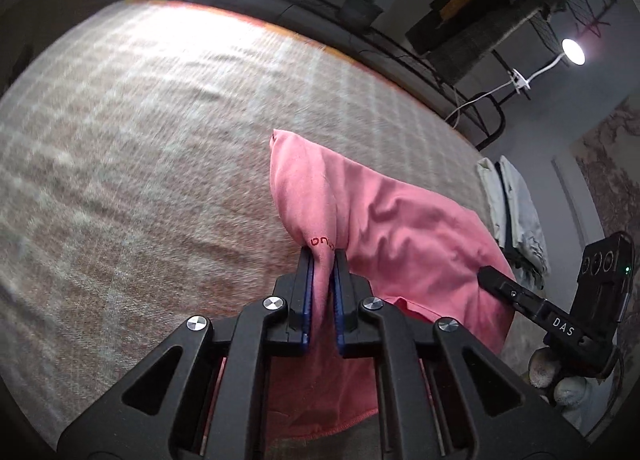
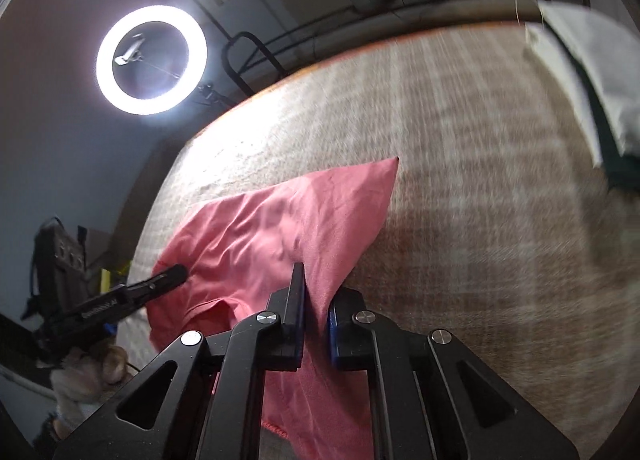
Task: Fold small clothes
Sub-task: 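Lift the pink bundle with both grippers and carry it onto the clothes stack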
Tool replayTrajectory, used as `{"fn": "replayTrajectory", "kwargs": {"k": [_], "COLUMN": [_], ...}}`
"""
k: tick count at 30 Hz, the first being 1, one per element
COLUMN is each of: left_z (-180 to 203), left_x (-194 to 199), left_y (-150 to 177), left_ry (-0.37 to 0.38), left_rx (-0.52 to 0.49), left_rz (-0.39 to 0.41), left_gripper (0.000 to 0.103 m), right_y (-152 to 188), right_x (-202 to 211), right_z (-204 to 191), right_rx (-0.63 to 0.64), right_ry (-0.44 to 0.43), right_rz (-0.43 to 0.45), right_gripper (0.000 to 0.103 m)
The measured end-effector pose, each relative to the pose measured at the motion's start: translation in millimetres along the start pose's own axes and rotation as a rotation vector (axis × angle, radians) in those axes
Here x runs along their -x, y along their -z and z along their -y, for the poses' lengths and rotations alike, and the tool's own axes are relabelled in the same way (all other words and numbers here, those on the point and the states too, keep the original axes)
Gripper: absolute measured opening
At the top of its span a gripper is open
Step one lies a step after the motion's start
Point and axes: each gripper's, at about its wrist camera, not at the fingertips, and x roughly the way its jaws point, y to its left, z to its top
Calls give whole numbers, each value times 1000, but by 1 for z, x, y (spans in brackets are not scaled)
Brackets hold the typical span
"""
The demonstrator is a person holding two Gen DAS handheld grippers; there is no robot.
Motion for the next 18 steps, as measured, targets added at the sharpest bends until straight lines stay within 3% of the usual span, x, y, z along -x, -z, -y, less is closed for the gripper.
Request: {"fn": "replayTrajectory", "kwargs": {"k": [8, 18], "left_z": [47, 154], "left_x": [15, -4], "left_y": [-2, 5], "left_ry": [52, 127], "left_rx": [-76, -200], "left_rz": [37, 33], "left_gripper": [6, 6], "right_y": [-6, -9], "right_x": [49, 112], "right_z": [-2, 42], "right_rx": [90, 71], "right_ry": [53, 122], "right_rz": [95, 199], "right_gripper": [7, 7]}}
